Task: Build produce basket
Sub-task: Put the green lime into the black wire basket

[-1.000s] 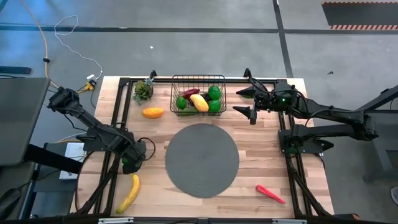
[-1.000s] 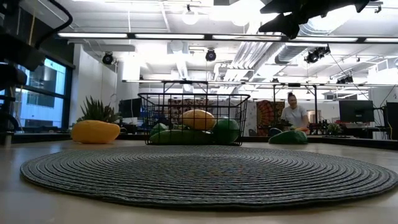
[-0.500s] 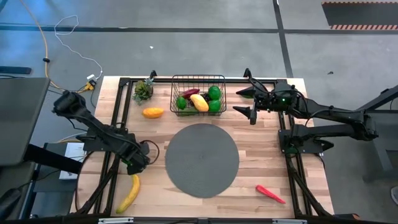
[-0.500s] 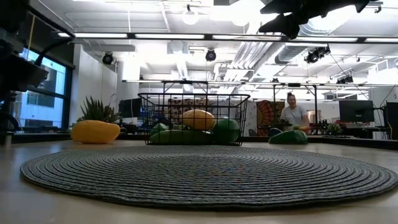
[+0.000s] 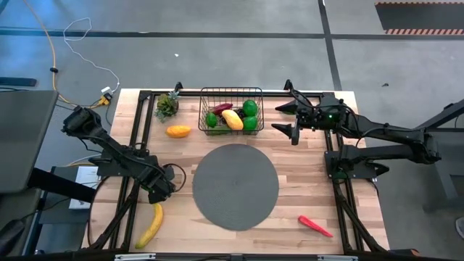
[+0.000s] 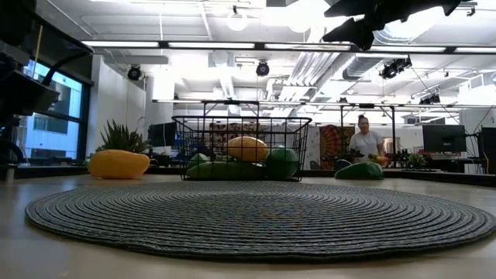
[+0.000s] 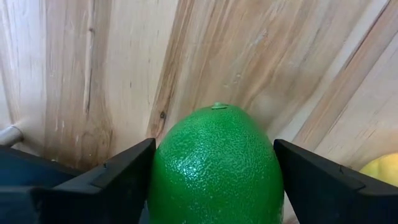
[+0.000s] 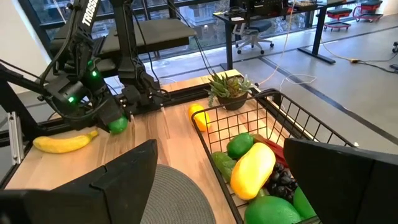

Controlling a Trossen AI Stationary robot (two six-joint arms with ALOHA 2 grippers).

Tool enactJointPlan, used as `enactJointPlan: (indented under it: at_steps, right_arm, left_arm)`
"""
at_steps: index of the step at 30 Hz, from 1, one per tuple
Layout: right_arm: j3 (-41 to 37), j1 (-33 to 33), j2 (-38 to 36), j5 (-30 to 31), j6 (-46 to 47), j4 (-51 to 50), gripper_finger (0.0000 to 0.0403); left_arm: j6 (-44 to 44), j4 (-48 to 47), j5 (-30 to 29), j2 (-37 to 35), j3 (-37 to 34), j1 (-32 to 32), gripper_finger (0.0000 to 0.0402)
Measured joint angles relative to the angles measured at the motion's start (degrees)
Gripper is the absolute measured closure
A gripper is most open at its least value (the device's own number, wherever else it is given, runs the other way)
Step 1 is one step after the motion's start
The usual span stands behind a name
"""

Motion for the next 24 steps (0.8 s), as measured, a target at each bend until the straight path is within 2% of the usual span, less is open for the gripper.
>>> enactJointPlan:
  at_steps: [5,14,18,24]
  right_arm:
    - [0.0,0.0,0.0,0.0,0.0,0.0,0.0073]
    - [0.0,0.0,0.0,1.0,0.0,0.0,0.0073]
    - [0.0,0.0,0.0,1.0,0.0,0.0,0.0073]
    - [0.0,0.0,0.0,1.0,2.4,0.0,0.0073]
  left_arm:
    - [0.5,0.0,-0.4,0.0,0.0,0.0,0.0118]
    - [2.3,-0.1,-2.3,-1.2,1.5,0.0,0.0122]
    - [6.3,-0.1,-7.8,-4.5,5.7,0.0,0.0123]
    - [14.0,1.6,-20.4,-10.9,15.2,4.1,0.0123]
